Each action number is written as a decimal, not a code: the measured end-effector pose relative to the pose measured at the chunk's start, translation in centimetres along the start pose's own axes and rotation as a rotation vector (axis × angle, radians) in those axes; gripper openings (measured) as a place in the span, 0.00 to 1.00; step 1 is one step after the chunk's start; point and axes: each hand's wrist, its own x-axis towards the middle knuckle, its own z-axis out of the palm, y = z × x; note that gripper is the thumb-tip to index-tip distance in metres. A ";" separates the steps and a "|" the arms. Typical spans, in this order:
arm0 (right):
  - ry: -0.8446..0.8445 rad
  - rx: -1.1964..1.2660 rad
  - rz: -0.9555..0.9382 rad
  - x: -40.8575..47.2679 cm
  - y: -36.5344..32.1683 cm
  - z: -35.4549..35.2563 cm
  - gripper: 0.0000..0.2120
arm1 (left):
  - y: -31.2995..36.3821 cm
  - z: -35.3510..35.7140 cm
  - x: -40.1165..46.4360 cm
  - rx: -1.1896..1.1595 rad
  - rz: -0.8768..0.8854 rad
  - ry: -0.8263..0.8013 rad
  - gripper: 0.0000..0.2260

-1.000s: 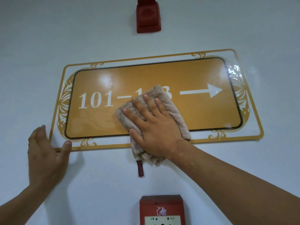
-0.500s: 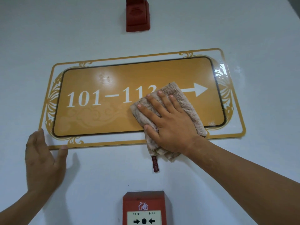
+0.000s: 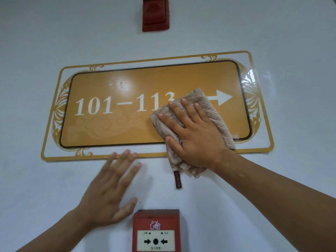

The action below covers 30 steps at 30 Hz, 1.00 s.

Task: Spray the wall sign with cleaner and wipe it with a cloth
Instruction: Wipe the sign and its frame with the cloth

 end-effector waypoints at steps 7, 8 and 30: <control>0.019 -0.008 0.017 -1.0 1.7 0.0 0.29 | 2.3 0.8 2.9 -0.014 0.078 0.062 0.23; 0.023 -0.009 0.018 -1.2 2.0 -0.1 0.29 | 2.4 0.8 3.2 -0.016 0.081 0.065 0.23; 0.036 0.051 0.269 -9.3 13.5 -1.5 0.32 | 11.4 3.6 18.2 -0.120 0.567 -0.050 0.23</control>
